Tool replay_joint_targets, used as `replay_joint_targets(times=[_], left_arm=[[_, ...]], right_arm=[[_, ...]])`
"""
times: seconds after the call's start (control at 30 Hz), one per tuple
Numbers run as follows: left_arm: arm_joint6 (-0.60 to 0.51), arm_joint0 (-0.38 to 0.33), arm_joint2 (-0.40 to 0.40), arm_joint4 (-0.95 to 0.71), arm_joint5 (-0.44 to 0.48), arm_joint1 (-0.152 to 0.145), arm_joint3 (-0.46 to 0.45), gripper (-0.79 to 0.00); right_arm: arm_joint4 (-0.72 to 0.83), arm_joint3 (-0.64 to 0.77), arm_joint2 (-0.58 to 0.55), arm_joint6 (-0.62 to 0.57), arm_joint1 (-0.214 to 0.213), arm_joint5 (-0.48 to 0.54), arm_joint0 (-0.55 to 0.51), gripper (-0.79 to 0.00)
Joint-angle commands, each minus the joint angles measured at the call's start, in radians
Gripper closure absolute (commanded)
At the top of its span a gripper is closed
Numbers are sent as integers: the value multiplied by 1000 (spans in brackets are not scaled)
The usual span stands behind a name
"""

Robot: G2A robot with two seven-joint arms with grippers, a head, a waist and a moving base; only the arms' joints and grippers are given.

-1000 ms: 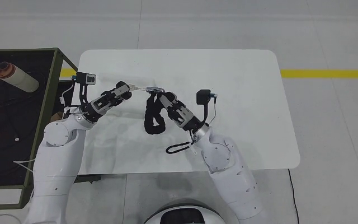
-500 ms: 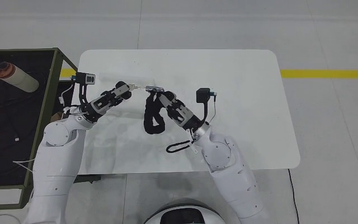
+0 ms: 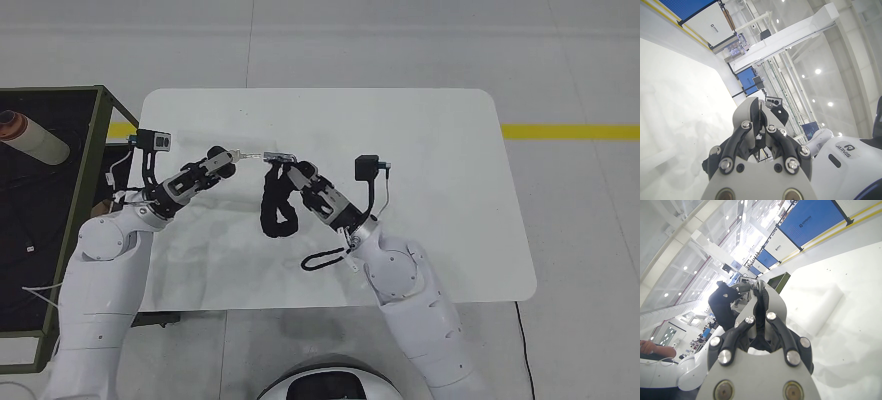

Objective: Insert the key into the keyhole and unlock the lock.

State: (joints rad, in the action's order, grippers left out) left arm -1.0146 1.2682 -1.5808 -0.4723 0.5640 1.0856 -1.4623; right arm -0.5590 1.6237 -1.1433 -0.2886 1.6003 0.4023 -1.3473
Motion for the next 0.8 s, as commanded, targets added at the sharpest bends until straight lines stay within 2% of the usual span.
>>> replay_joint_targets(times=[0.0, 0.77], left_arm=[[-2, -1, 1, 7, 2, -1, 1, 0], [-46, -2, 7, -4, -33, -9, 0, 0]], right_arm=[[-1, 3, -5, -15, -2, -4, 1, 0], [-6, 2, 6, -41, -10, -21, 13, 0]])
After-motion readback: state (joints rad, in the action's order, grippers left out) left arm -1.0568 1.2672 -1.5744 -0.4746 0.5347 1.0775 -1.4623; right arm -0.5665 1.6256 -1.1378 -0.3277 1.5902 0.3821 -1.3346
